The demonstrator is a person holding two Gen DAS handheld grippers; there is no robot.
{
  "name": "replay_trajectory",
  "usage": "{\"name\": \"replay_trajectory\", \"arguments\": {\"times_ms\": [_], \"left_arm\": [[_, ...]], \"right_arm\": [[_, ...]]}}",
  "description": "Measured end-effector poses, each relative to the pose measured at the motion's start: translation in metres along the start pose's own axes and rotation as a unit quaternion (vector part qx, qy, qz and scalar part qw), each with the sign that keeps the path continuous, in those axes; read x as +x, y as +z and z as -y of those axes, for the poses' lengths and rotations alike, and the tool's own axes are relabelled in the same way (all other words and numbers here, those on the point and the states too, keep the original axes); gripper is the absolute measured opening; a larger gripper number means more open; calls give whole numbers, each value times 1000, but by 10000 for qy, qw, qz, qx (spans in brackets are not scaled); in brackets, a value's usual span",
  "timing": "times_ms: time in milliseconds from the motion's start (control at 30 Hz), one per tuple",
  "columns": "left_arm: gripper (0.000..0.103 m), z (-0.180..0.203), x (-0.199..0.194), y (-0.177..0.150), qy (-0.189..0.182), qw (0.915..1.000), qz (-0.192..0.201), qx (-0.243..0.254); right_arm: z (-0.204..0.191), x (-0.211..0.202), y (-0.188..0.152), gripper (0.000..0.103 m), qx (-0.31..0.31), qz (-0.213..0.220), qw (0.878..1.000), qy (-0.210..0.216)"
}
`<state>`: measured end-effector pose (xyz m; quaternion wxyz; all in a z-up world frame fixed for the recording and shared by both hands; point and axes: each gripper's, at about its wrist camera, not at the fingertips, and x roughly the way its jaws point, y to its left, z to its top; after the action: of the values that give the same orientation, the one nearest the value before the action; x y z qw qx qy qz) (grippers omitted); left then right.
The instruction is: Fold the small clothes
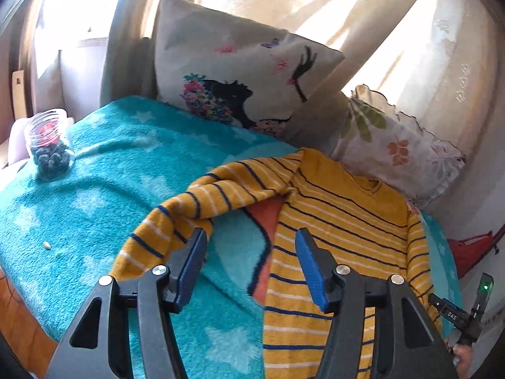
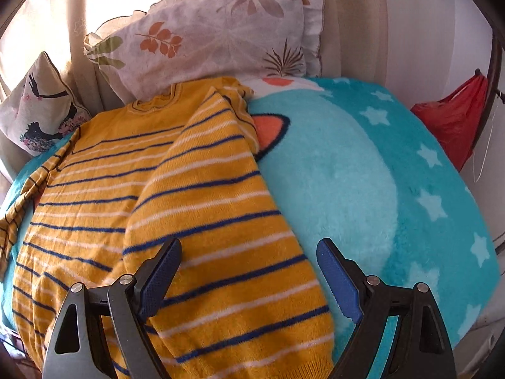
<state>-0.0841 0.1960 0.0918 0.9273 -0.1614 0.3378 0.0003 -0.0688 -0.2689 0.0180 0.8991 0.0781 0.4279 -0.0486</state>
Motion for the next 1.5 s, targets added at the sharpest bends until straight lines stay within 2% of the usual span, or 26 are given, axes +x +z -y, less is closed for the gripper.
{"name": "replay_trajectory", "arguments": {"times_ms": [100, 167, 200, 233, 300, 333, 400, 467, 500, 567, 600, 667, 733, 767, 800, 867, 967, 1067, 1133, 1200, 1267, 1333, 1367, 1400, 1433, 1500], "left_arm": [[60, 17, 13, -8, 38, 9995, -192, 237], [60, 22, 19, -13, -4, 9991, -340, 248], [60, 23, 21, -15, -2, 9989, -383, 253], [60, 24, 22, -17, 19, 9988, -406, 258], [59, 26, 23, -19, 76, 9987, -425, 255], [60, 26, 23, -19, 102, 9987, -429, 256], [60, 27, 23, -20, 182, 9985, -448, 266], [60, 27, 25, -21, 247, 9982, -479, 270], [59, 26, 26, -22, 270, 9980, -507, 268], [60, 25, 29, -23, 286, 9976, -580, 248], [60, 25, 30, -24, 289, 9974, -613, 239], [60, 25, 33, -28, 288, 9969, -682, 249], [60, 24, 36, -33, 294, 9962, -777, 260], [60, 22, 37, -36, 284, 9958, -832, 250], [60, 21, 39, -39, 274, 9954, -891, 228], [60, 16, 41, -47, 240, 9942, -1032, 173], [60, 8, 42, -59, 171, 9923, -1222, 61], [60, 4, 42, -71, 13, 9899, -1414, -56], [60, 5, 41, -81, -146, 9882, -1521, -115], [61, 9, 34, -88, -193, 9891, -1460, -44], [65, 17, 30, -97, -426, 9874, -1522, 9], [66, 29, 24, -107, -491, 9871, -1509, 206], [61, 36, 21, -112, -447, 9868, -1502, 410], [49, 43, 19, -117, -329, 9865, -1486, 614], [14, 48, 17, -121, -191, 9854, -1487, 805], [9, 49, 8, -121, -147, 9859, -1409, 890]], "right_arm": [[4, 7, -9, 89, 33, -133, 9998, 162], [5, 3, -12, 67, 15, -77, 9989, 461], [5, 1, -12, 38, -8, -99, 9975, 702], [8, -1, -11, 21, 36, -124, 9951, 981], [17, -9, -7, 15, 149, -15, 9935, 1128], [25, -15, -3, 14, 206, 111, 9943, 1036], [40, -26, 6, 13, 272, 340, 9976, 539], [59, -32, 17, 12, 268, 560, 9967, -517], [67, -33, 22, 12, 289, 652, 9918, -1061], [87, -31, 32, 13, 424, 701, 9676, -2388], [96, -32, 34, 16, 538, 628, 9649, -2493], [104, -43, 33, 24, 906, 662, 9792, -1689], [94, -52, 26, 66, 1003, 695, 9898, -741], [85, -52, 22, 69, 915, 631, 9935, -254], [74, -51, 17, 69, 804, 485, 9952, 270], [49, -42, 7, 69, 652, 165, 9929, 982], [16, -26, -17, 69, 467, -335, 9841, 1678], [-7, -15, -35, 69, 298, -596, 9788, 1936], [-17, -15, -41, 69, 243, -551, 9786, 1966], [-24, -16, -45, 69, 233, -582, 9746, 2148], [-29, -18, -51, 69, 245, -592, 9710, 2303], [-35, -22, -56, 65, 37, -504, 9744, 2190], [-38, -24, -57, 58, -75, -520, 9744, 2187], [-43, -27, -61, 36, -185, -565, 9731, 2225], [-42, -29, -62, 19, -239, -598, 9723, 2245], [-37, -35, -63, 12, -224, -553, 9729, 2233]]}}
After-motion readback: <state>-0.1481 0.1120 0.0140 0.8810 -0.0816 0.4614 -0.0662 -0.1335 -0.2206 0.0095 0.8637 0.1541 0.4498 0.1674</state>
